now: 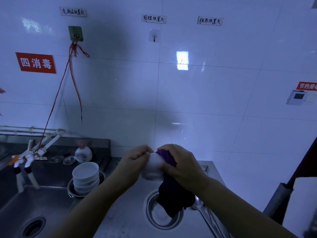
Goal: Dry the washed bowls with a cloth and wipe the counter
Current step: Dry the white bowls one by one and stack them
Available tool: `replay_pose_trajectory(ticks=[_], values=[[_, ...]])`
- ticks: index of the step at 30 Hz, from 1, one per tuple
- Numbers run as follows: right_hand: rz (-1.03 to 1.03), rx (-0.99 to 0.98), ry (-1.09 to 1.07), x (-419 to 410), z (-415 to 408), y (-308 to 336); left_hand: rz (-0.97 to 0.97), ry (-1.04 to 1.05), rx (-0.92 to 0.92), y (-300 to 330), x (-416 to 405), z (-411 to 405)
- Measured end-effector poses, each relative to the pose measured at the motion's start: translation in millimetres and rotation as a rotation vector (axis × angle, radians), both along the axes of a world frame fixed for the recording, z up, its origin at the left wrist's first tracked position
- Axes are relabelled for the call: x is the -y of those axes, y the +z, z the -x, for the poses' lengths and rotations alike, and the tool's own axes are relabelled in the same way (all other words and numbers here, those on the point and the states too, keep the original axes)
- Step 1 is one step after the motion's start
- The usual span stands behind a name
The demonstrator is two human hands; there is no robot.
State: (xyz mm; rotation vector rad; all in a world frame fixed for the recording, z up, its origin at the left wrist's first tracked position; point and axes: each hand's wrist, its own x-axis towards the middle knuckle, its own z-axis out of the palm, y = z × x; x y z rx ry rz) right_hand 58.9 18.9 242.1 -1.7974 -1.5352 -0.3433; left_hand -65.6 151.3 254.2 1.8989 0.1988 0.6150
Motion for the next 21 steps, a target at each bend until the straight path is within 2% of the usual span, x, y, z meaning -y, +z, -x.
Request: replay_pose_trajectory(ticks=[5, 6, 8, 9, 11, 13, 14, 15, 18, 21], values=[[0.067, -0.159, 0.049, 6.0, 1.9, -12.2, -0.124, -0.037, -0.039, 0.6, -11.1, -2.1], [0.044, -0.121, 0.015, 6.3, 4.1, -15.9, -0.152, -0.007, -0.024, -2.4, -10.7, -3.7], [-0.039, 0.095, -0.096, 5.3, 7.5, -24.5, -0.143, 0.085, 0.018, -10.4, -6.3, -7.5], [-0.091, 0.229, -0.155, 4.0, 8.9, -29.3, -0.06, 0.123, 0.025, -15.1, -2.0, -8.8], [-0.183, 0.416, -0.233, 0.7, 11.9, -37.0, 0.239, 0.119, -0.032, -22.7, 9.5, -9.5], [-0.238, 0.513, -0.263, -3.1, 14.7, -42.6, 0.53, 0.024, -0.088, -31.9, 19.3, -12.6], [-0.247, 0.55, -0.272, -5.0, 16.4, -45.5, 0.596, 0.005, -0.097, -35.4, 22.7, -14.1], [-0.249, 0.578, -0.274, -6.6, 18.0, -48.6, 0.605, 0.02, -0.094, -37.0, 24.8, -15.8], [-0.241, 0.62, -0.206, -7.6, 20.3, -55.3, 0.473, 0.12, -0.07, -36.0, 23.5, -20.5], [-0.242, 0.685, -0.092, -3.5, 13.6, -56.2, 0.362, 0.116, -0.038, -33.1, 17.2, -20.1]])
